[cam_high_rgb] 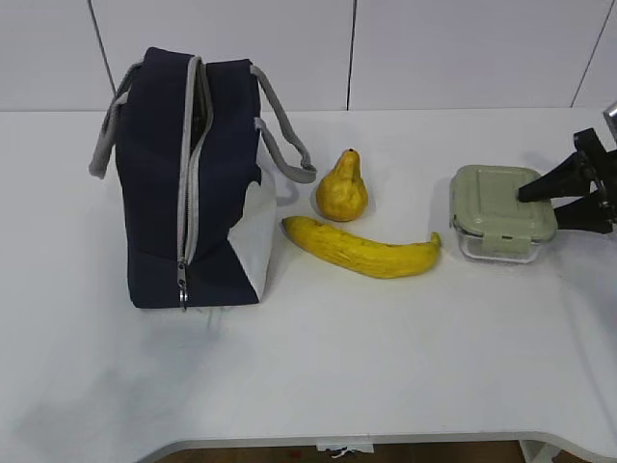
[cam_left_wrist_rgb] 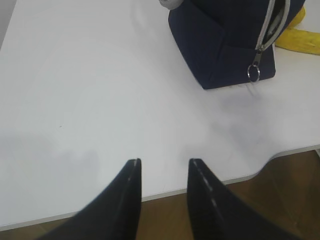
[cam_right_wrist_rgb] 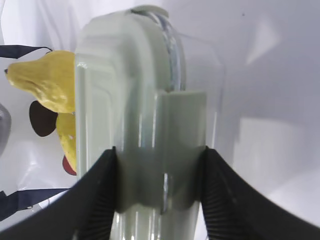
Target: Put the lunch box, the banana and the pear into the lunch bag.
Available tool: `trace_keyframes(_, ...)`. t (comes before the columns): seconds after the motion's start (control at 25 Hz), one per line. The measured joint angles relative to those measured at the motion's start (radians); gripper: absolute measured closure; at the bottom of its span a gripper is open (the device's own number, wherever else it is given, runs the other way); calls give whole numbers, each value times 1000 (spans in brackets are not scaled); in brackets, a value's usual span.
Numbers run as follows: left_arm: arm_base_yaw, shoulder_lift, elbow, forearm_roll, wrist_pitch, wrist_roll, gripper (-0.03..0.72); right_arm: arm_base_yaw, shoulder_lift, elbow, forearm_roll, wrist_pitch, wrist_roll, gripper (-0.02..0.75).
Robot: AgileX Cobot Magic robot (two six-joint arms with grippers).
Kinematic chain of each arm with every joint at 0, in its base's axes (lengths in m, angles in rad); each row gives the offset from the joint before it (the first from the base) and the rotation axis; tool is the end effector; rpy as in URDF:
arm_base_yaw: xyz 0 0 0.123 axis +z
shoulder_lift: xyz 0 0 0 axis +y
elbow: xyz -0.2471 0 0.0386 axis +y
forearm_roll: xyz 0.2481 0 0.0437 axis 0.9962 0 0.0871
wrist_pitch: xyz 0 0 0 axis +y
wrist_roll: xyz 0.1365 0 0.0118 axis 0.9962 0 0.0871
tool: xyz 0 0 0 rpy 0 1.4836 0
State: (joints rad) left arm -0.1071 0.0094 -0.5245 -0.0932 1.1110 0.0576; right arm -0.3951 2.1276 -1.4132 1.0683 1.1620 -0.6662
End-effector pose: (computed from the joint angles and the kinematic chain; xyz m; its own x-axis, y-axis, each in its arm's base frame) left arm 0.0653 -0.0185 0.2578 -0.4798 0.0678 -0.8748 0.1868 0.9820 -0.0264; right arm 0.4004 -0.0476 0.1019 -0.9231 0.3592 -0.1370 0.1139 0.5960 0.7949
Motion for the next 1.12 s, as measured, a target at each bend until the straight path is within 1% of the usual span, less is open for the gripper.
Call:
trace_keyframes(0.12,0,0,0,-2,0,0,448,0,-40,4,-2,0,32,381)
trace_keyframes(0.36,0,10,0,-95,0,0,448,8,-148,8,-15,2,89,382)
trace_keyframes(0.56,0,134,-35,-192,-1,0,448,20,-239,8,-18,11,143,382)
trace_keyframes(0.6,0,196,-53,-238,-4,0,448,22,-257,8,-19,13,158,382)
trace_keyframes(0.64,0,196,-65,-261,-4,0,448,26,-274,8,-22,13,168,382)
trace_keyframes(0.68,0,278,-65,-261,-14,-2,448,31,-287,8,-22,15,174,382)
trace_keyframes(0.72,0,297,-84,-325,-16,-2,448,39,-305,8,-22,15,185,382)
trace_keyframes(0.8,0,381,-102,-385,-38,-2,447,54,-329,8,-12,17,199,382)
trace_keyframes(0.84,0,423,-116,-428,-56,-2,437,65,-342,8,-5,17,205,382)
trace_keyframes(0.88,0,453,-125,-445,-73,-2,428,81,-355,8,8,19,209,382)
trace_keyframes(0.96,0,459,-125,-445,-82,-2,428,104,-372,8,28,25,215,382)
trace_keyframes(1.0,0,559,-162,-485,-144,14,366,122,-384,8,37,29,216,382)
trace_keyframes(1.12,0,608,-200,-499,-164,22,319,162,-395,8,64,35,216,382)
